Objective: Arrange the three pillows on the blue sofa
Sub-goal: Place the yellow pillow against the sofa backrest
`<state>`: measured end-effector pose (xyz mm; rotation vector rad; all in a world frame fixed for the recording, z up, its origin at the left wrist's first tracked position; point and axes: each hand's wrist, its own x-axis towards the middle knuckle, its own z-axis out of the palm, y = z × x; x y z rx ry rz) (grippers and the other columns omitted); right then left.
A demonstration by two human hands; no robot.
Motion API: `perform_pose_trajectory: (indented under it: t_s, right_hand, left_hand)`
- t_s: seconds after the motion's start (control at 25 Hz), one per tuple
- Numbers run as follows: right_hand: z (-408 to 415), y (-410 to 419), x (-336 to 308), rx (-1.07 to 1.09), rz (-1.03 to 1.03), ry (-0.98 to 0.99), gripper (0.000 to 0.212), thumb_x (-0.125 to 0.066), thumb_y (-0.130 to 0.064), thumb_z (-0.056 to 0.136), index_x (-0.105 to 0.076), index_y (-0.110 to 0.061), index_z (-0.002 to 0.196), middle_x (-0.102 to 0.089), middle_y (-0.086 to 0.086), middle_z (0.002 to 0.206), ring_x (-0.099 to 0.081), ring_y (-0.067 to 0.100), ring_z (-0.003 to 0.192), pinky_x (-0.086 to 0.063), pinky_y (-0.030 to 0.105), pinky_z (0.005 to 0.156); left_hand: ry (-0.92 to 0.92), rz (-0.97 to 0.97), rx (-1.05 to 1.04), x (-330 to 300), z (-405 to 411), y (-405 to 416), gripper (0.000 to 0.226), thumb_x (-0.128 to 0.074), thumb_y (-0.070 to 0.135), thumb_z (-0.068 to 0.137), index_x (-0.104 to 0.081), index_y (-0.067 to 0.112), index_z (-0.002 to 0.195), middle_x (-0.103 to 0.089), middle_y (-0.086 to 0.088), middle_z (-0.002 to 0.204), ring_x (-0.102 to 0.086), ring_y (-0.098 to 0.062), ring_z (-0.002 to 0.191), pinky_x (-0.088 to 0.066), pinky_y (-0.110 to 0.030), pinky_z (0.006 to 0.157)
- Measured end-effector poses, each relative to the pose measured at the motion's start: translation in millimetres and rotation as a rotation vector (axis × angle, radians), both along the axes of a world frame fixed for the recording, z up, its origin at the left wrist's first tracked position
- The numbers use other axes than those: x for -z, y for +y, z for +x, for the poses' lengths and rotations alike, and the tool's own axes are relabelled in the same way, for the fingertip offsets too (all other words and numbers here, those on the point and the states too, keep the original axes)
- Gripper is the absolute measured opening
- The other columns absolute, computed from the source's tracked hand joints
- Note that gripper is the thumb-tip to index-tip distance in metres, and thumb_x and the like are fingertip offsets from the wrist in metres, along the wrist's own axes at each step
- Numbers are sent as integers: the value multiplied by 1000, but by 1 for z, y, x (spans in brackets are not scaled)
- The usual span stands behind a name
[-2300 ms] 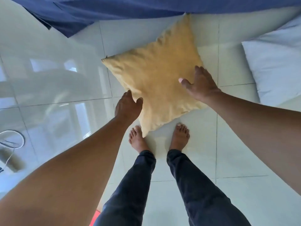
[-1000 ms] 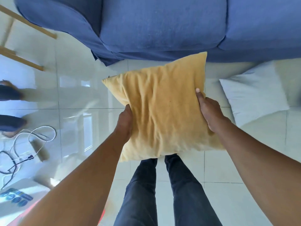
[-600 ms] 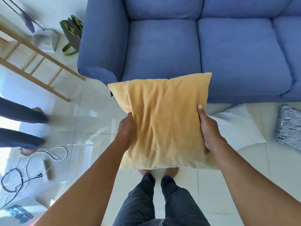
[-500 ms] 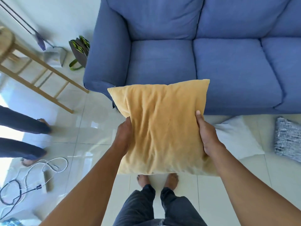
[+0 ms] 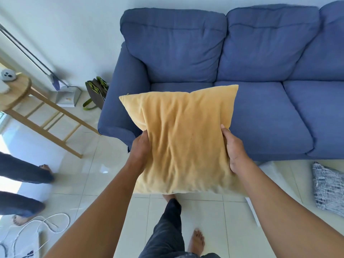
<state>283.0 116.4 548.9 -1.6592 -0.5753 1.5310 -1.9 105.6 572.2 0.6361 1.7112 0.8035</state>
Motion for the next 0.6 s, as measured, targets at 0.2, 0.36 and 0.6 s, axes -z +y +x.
perform_pose_trajectory:
  t_s: [0.2, 0.36, 0.6]
  right_hand:
    - [-6, 81, -13, 25, 23, 24, 47, -74, -62, 79, -85, -29, 110, -84, -4, 112, -79, 19, 107, -59, 42, 95]
    - [-24, 146, -31, 25, 2, 14, 78, -75, -86, 63, -81, -30, 117, -83, -6, 115, -75, 20, 113, -56, 48, 101]
    - [-45, 219, -39, -7, 3, 86, 91, -79, -89, 55, -78, -31, 125, -82, -4, 121, -72, 24, 121, -50, 54, 112]
  left_hand:
    - [-6, 102, 52, 5, -12, 84, 39, -47, 54, 92, -74, 30, 105, -76, 6, 116, -68, -21, 115, -53, -35, 85]
    - [-54, 129, 101, -9, -36, 148, 33, -51, 63, 86, -76, 50, 104, -77, 21, 114, -70, -9, 113, -53, -36, 92]
    - [-104, 139, 213, -14, -74, 225, 32, -55, 52, 91, -79, 44, 112, -80, 16, 118, -73, -14, 116, -56, -40, 99]
